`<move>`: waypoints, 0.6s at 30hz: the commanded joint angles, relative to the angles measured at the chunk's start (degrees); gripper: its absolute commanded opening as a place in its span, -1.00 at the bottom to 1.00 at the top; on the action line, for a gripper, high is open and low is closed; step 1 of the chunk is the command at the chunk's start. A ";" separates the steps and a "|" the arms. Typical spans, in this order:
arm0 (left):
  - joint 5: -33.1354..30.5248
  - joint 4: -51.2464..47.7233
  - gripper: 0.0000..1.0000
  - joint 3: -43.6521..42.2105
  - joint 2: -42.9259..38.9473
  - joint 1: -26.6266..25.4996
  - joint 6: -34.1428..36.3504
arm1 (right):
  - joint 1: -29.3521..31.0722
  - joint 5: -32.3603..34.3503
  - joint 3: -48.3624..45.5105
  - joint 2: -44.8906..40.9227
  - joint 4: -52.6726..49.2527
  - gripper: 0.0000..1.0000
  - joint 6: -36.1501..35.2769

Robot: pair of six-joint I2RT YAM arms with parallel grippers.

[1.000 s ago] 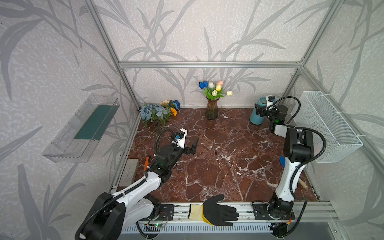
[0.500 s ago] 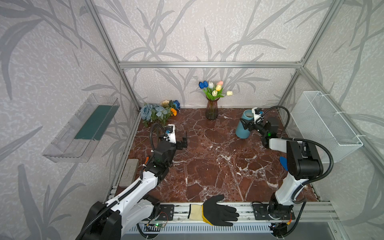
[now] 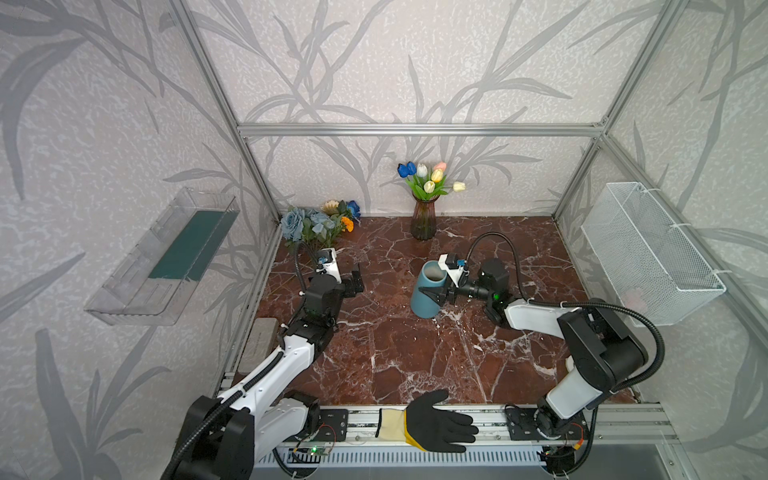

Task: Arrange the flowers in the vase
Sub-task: 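Carry the teal vase toward the table center with the right gripper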

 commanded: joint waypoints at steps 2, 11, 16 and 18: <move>-0.54 -2.38 0.87 2.89 1.61 0.75 -1.60 | 0.09 -0.63 2.99 -2.67 6.47 -1.00 -3.22; -1.17 -3.41 0.87 3.61 2.82 1.43 -0.99 | 0.81 1.24 3.49 -2.44 3.43 -0.14 -4.32; -1.16 -4.02 0.89 3.91 2.55 1.78 -0.65 | 0.69 4.23 3.11 -1.79 4.26 0.29 -5.28; -0.90 -5.90 0.90 4.93 2.84 2.19 -0.55 | 0.65 5.08 2.65 -1.69 5.37 0.42 -5.31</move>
